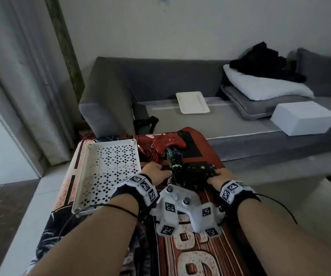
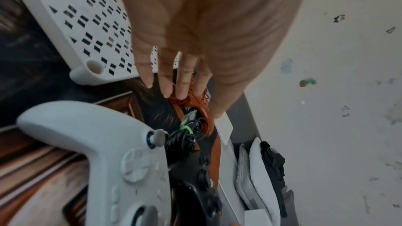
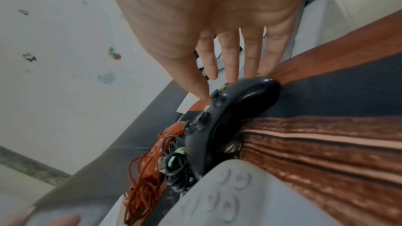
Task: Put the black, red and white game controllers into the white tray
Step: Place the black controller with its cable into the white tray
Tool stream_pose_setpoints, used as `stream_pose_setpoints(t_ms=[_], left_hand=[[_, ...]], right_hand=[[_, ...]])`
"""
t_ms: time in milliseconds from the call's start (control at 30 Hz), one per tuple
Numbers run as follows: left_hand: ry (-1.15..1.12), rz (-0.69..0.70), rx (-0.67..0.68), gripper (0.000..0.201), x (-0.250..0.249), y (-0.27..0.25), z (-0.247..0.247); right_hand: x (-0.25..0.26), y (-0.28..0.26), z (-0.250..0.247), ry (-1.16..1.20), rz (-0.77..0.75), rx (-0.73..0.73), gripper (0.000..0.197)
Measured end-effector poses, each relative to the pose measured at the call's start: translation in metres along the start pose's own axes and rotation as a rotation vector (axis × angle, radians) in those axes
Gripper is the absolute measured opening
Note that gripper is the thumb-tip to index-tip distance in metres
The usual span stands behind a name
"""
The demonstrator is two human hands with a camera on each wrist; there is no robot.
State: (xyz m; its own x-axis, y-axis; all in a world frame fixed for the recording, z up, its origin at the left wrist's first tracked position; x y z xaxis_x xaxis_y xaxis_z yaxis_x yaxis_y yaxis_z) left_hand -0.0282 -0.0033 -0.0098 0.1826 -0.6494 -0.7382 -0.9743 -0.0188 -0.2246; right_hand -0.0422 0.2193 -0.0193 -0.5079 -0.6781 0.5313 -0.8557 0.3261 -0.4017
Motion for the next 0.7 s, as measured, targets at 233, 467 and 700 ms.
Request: stream_pose_setpoints(t_ms=[233, 467, 700], left_hand=[[-0.013, -0.064, 0.112, 0.063, -0.011, 0.043, 0.023], [0.029, -0.126, 0.153, 0.043, -0.001, 0.085, 0.046], [0.05, -0.068, 0.127, 0.042, 0.001, 0.09, 0.054]], right_hand=[[-0.008, 0.062, 0.016, -0.017, 0.07, -0.057, 0.078], [-0.016, 0.087, 0.016, -0.104, 0.141, 0.038, 0.055], [-0.007, 0.084, 0.01, -0.241, 0.084, -0.026, 0.044]])
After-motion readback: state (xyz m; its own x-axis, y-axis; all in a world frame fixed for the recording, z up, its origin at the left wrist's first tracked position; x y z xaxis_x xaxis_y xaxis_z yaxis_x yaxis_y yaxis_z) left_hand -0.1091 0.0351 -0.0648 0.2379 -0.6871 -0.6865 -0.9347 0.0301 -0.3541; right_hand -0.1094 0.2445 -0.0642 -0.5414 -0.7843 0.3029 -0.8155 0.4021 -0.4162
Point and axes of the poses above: each hand's wrist, its own y-axis towards the middle knuckle, its own z-axis out of the palm, x = y × z, the point moved 3 cm from there along y, towards the middle knuckle, and after that the axes turned 8 degrees about z, right-handed, at the moved point
